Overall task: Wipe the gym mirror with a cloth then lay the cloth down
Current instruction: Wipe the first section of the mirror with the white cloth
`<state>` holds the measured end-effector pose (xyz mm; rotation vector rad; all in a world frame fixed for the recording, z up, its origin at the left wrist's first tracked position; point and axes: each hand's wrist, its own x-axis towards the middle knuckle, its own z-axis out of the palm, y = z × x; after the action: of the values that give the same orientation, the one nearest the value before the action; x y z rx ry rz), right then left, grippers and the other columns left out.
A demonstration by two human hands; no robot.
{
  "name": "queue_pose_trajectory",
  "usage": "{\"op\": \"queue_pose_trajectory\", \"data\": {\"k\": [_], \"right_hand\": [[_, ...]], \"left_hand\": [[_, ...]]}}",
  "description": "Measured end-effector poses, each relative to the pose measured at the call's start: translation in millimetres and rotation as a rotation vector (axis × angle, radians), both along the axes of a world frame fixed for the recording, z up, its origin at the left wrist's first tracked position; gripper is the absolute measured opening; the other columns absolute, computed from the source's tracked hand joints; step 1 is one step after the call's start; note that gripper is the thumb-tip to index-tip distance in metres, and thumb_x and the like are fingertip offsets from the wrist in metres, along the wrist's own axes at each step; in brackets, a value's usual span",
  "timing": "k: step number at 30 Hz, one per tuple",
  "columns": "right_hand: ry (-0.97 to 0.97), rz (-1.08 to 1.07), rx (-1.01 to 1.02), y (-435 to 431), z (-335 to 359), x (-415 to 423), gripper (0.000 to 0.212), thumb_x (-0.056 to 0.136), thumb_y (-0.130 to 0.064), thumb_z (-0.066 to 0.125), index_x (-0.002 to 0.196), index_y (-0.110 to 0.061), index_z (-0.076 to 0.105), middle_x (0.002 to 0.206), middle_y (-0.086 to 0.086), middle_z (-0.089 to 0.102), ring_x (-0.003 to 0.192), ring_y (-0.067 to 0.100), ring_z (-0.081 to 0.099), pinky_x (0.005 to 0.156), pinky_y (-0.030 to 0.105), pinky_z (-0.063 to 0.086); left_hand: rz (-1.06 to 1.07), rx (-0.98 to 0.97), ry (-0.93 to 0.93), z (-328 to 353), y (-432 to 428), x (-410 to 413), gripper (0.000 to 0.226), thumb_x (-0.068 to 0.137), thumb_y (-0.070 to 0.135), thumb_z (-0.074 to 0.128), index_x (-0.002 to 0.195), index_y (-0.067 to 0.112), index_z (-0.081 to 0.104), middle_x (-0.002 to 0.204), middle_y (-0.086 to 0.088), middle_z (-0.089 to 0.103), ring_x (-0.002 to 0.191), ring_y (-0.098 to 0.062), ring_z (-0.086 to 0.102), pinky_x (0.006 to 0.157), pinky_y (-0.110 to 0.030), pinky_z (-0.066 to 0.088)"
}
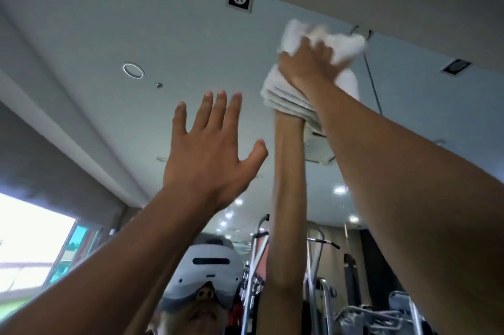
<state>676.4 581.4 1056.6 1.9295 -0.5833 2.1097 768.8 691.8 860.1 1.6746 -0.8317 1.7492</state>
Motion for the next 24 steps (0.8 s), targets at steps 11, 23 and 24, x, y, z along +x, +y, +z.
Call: {"op": "queue_pose_trajectory", "data": {"k": [11,23,24], "right_hand": [[0.395,-0.01,-0.535,-45.2,-45.5,-32.8,0.075,0.085,-0.074,0.024,0.152,-0.041,0.03,0.162,-0.007,0.027,0.148,0.019,0.023,0.113,0.061,0.021],[0.375,0.034,-0.547,9.5,-57.1,-1.6,0.062,0.087,-0.059,0.032,0.148,-0.048,0.033,0.162,-0.012,0.024,0.148,0.013,0.02,0.111,0.053,0.017],[0.41,0.061,-0.564,-2.9,-61.7,-12.7,0.065,0.083,-0.063,0.03,0.147,-0.05,0.034,0.162,-0.013,0.025,0.148,0.012,0.02,0.111,0.051,0.018]], "left_hand": [[0.11,0.294,-0.239,15.3,67.1,27.9,0.078,0.088,0.058,0.016,0.152,0.02,0.04,0.162,0.0,0.033,0.149,-0.013,0.031,0.115,-0.041,0.021],[0.038,0.146,-0.103,11.1,69.9,43.0,0.084,0.084,0.066,0.005,0.16,0.032,0.015,0.169,0.0,0.005,0.156,-0.015,-0.002,0.124,-0.041,-0.001],[0.042,0.144,-0.11,10.6,70.7,42.6,0.084,0.084,0.066,0.007,0.16,0.031,0.018,0.169,-0.001,0.01,0.156,-0.017,0.002,0.124,-0.042,0.002]]}}
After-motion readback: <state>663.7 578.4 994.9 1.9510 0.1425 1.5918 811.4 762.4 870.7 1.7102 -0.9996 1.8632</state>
